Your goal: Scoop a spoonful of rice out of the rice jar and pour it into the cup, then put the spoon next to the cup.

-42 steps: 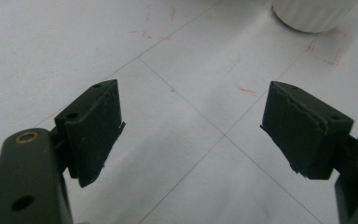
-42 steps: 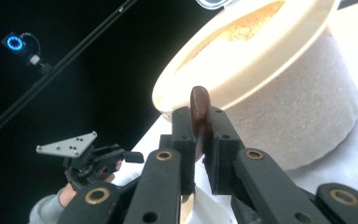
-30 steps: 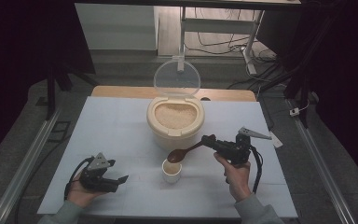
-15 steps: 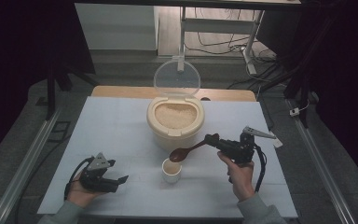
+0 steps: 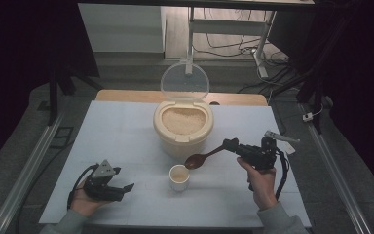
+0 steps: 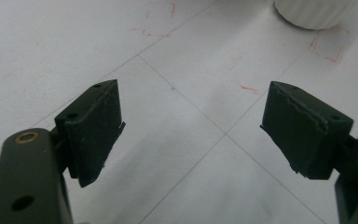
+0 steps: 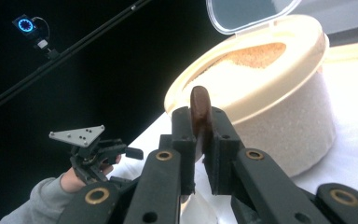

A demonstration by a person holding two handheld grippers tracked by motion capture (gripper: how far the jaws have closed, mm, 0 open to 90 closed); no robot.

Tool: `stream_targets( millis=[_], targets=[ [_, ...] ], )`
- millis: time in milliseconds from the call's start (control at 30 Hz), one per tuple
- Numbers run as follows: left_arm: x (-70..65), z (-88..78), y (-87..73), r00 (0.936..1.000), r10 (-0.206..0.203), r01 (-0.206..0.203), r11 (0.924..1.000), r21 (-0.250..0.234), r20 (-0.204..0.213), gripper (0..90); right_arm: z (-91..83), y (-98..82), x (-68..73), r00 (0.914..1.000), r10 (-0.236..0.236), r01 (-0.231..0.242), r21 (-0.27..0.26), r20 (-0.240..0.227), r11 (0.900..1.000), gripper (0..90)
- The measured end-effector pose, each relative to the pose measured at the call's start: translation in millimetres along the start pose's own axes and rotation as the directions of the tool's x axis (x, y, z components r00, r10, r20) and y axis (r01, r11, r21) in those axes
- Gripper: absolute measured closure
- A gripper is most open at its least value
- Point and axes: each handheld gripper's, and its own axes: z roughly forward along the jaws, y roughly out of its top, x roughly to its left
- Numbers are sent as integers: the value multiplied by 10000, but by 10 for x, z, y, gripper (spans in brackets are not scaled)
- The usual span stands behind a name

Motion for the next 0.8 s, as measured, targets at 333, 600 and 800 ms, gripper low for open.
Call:
stream_targets(
  millis=[333, 600, 800],
  targets=[
    [0, -1, 1, 10000, 29, -29, 10000, -9, 3, 197, -109, 110, 29, 9995, -278, 254, 1307, 168, 9911, 830],
    [3, 7, 11, 10000, 92, -92, 10000, 30, 11, 197, -119, 151, 73, 9994, -350, 327, 2451, 49, 9690, 829],
    [5, 1, 11, 10000, 66, -66, 10000, -18, 16, 197, -45, 143, 72, 9991, -408, 405, 3608, -68, 9318, 829]
  ],
)
